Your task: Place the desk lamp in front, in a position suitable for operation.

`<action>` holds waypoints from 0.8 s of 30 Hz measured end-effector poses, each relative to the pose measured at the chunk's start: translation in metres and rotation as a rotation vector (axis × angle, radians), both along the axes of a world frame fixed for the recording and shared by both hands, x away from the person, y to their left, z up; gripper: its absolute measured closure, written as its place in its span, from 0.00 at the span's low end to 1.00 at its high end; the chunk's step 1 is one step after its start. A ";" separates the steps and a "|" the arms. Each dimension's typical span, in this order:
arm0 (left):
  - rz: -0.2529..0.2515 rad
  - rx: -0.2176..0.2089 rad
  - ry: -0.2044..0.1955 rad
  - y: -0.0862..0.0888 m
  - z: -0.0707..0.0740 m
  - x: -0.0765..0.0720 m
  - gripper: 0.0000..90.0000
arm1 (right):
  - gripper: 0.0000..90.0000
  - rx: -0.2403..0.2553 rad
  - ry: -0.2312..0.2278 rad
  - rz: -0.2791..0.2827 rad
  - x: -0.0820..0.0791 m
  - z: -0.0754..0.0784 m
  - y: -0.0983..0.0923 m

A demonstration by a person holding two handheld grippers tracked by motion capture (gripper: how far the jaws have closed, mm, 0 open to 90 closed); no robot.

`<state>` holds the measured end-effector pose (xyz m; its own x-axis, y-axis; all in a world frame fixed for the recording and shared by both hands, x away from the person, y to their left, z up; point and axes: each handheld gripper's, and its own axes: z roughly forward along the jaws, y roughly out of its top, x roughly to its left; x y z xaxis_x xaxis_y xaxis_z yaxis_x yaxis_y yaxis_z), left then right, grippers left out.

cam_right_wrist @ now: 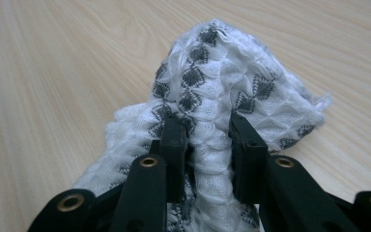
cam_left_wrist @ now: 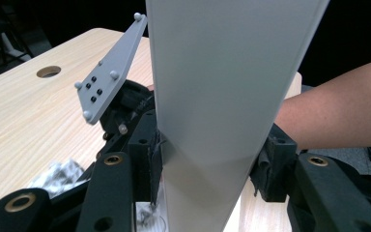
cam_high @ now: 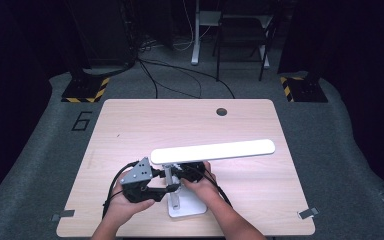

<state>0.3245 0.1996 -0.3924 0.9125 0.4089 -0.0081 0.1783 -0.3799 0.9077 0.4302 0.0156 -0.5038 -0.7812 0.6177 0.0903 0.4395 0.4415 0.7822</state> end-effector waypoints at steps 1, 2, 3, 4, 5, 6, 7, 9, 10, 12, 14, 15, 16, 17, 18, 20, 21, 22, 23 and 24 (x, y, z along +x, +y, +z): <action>0.001 0.000 -0.001 0.000 0.000 0.000 0.59 | 0.79 0.002 0.003 -0.001 0.001 0.000 -0.002; 0.001 0.002 -0.003 0.000 0.000 0.000 0.59 | 0.79 -0.001 0.000 -0.007 0.002 0.000 -0.003; 0.003 0.001 -0.003 0.000 0.000 0.000 0.59 | 0.79 -0.003 -0.002 -0.003 0.003 0.000 -0.005; 0.004 0.000 -0.003 0.000 0.000 0.000 0.59 | 0.79 -0.001 0.000 -0.018 0.003 0.000 -0.006; 0.005 0.001 -0.004 0.000 0.000 0.000 0.59 | 0.79 -0.007 -0.001 -0.023 0.004 0.000 -0.008; 0.006 0.001 -0.005 0.000 0.000 0.000 0.59 | 0.79 -0.008 -0.005 -0.030 0.005 0.000 -0.009; 0.006 0.001 -0.005 0.000 0.000 -0.001 0.59 | 0.79 -0.018 -0.003 -0.042 0.006 0.000 -0.011; 0.009 0.000 -0.006 0.000 0.000 -0.001 0.59 | 0.79 -0.036 0.006 -0.047 0.009 -0.002 -0.017; 0.010 0.000 -0.006 0.000 0.000 -0.001 0.59 | 0.79 -0.026 0.014 -0.050 0.010 -0.003 -0.021; 0.011 0.000 -0.006 0.000 0.000 -0.001 0.59 | 0.79 -0.022 0.021 -0.063 0.012 -0.003 -0.026; 0.013 0.002 -0.010 0.000 0.000 -0.001 0.59 | 0.79 -0.031 0.012 -0.067 0.013 -0.003 -0.029; 0.014 0.002 -0.009 0.000 0.000 -0.001 0.59 | 0.79 -0.040 0.013 -0.067 0.013 -0.002 -0.031; 0.014 0.002 -0.009 0.000 0.000 -0.001 0.59 | 0.79 -0.048 0.012 -0.064 0.014 -0.002 -0.034; 0.016 -0.003 -0.004 -0.001 0.000 -0.001 0.59 | 0.79 -0.050 0.008 -0.072 0.014 -0.002 -0.036; 0.016 0.002 -0.009 0.000 0.000 -0.001 0.59 | 0.79 -0.054 0.010 -0.079 0.015 -0.001 -0.039; 0.018 0.000 -0.006 -0.001 0.000 -0.002 0.59 | 0.79 -0.060 0.010 -0.091 0.017 -0.001 -0.044; 0.016 -0.002 -0.006 -0.001 0.000 -0.002 0.59 | 0.79 -0.064 0.005 -0.099 0.018 -0.001 -0.047; 0.018 -0.001 -0.006 -0.001 0.000 -0.002 0.59 | 0.79 -0.069 -0.002 -0.103 0.019 -0.001 -0.050; 0.017 0.000 -0.007 -0.001 0.000 -0.002 0.59 | 0.79 -0.073 0.003 -0.110 0.020 -0.001 -0.051; 0.017 0.001 -0.008 -0.001 0.000 -0.001 0.59 | 0.79 -0.078 0.021 -0.132 0.020 0.000 -0.053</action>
<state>0.3230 0.1988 -0.3927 0.9055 0.4244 -0.0007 0.1775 -0.3773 0.9089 0.4505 -0.0376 -0.5042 -0.6913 0.7206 0.0538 0.5136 0.4376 0.7381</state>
